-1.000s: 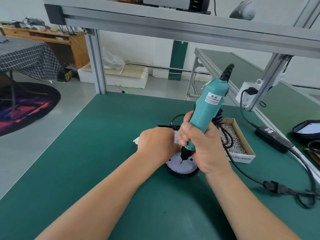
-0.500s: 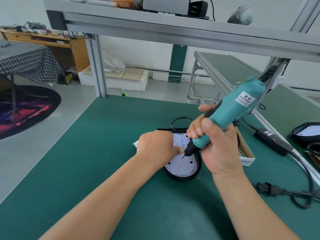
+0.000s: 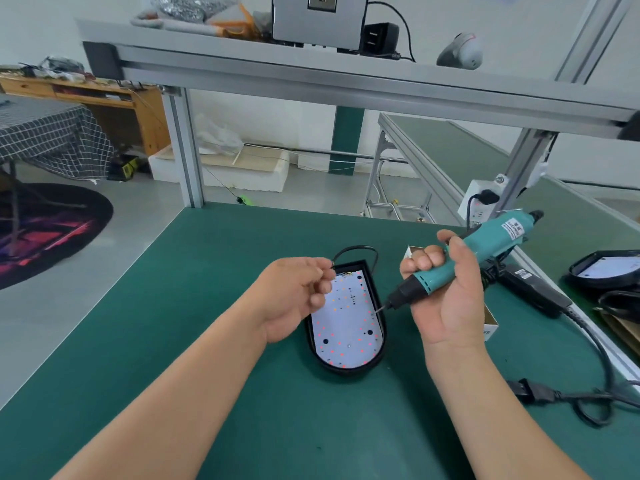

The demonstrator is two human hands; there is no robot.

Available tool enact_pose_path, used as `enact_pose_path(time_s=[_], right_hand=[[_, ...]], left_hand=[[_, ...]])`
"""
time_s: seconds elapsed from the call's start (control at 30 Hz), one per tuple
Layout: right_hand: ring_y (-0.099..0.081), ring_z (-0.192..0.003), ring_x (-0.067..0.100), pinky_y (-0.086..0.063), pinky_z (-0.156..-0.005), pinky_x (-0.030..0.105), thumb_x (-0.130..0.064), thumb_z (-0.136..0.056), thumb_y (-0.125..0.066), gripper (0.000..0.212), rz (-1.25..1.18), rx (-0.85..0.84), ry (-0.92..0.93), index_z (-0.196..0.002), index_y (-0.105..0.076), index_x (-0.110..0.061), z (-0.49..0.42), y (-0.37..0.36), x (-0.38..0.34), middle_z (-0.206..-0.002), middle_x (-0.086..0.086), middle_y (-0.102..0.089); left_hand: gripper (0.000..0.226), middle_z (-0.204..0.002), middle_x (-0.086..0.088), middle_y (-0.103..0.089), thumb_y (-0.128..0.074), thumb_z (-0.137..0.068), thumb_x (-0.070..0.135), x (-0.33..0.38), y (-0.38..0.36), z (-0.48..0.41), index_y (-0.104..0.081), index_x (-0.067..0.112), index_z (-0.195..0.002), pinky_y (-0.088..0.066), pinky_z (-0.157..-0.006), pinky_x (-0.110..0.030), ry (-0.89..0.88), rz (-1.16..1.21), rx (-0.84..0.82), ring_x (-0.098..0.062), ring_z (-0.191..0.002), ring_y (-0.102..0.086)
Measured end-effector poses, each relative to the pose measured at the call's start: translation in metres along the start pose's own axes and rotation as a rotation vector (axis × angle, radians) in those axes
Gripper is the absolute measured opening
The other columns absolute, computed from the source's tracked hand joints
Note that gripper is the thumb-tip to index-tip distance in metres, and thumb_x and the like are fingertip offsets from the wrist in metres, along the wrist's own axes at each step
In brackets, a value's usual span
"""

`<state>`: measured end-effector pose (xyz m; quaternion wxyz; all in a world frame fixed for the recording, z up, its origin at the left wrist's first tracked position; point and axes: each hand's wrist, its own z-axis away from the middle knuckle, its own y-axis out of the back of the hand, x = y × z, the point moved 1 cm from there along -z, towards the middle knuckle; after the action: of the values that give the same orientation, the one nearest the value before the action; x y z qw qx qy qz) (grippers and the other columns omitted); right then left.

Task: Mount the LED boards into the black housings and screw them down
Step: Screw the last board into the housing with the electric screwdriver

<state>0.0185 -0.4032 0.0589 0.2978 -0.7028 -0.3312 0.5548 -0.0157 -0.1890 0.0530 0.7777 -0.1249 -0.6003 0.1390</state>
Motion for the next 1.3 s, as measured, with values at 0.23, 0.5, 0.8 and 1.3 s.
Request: enact_pose_path(time_s=[0.23, 0.5, 0.8, 1.3], right_hand=[[-0.046, -0.065, 0.013, -0.048, -0.07, 0.028, -0.021, -0.103, -0.055, 0.007, -0.016, -0.001, 0.005, -0.102, -0.061, -0.016, 0.001, -0.002, -0.001, -0.072, -0.004, -0.045], [-0.046, -0.065, 0.014, -0.046, -0.071, 0.029, -0.021, -0.103, -0.055, 0.008, -0.053, 0.018, 0.026, -0.102, -0.06, -0.015, 0.003, -0.005, -0.005, -0.072, -0.003, -0.043], [-0.046, -0.066, 0.014, -0.046, -0.075, 0.03, -0.022, -0.103, -0.056, 0.008, -0.089, 0.006, 0.055, -0.1, -0.061, -0.016, 0.005, -0.011, -0.01, -0.074, -0.003, -0.043], [-0.047, -0.067, 0.014, -0.048, -0.075, 0.03, -0.023, -0.102, -0.057, 0.008, -0.042, -0.011, 0.071, -0.1, -0.064, -0.018, 0.005, -0.012, -0.007, -0.073, -0.003, -0.046]], left_hand=[[0.023, -0.086, -0.008, -0.071, -0.046, -0.107, -0.005, -0.008, -0.007, 0.005, -0.065, -0.006, -0.121, -0.044, -0.046, -0.017, 0.058, 0.046, -0.16, -0.011, -0.063, -0.061], [0.017, -0.078, -0.002, -0.065, -0.064, -0.106, 0.02, -0.02, -0.02, 0.014, -0.066, 0.01, -0.092, -0.035, -0.039, -0.015, 0.069, -0.077, -0.217, -0.007, -0.051, -0.05], [0.017, -0.103, -0.016, -0.08, -0.058, -0.105, -0.001, -0.023, -0.021, 0.02, -0.067, -0.004, -0.12, -0.06, -0.059, -0.022, 0.114, -0.027, -0.281, -0.021, -0.088, -0.08], [0.008, -0.087, -0.009, -0.073, -0.068, -0.1, 0.006, -0.028, -0.027, 0.021, -0.076, 0.003, -0.101, -0.048, -0.047, -0.017, 0.131, -0.005, -0.243, -0.009, -0.064, -0.064]])
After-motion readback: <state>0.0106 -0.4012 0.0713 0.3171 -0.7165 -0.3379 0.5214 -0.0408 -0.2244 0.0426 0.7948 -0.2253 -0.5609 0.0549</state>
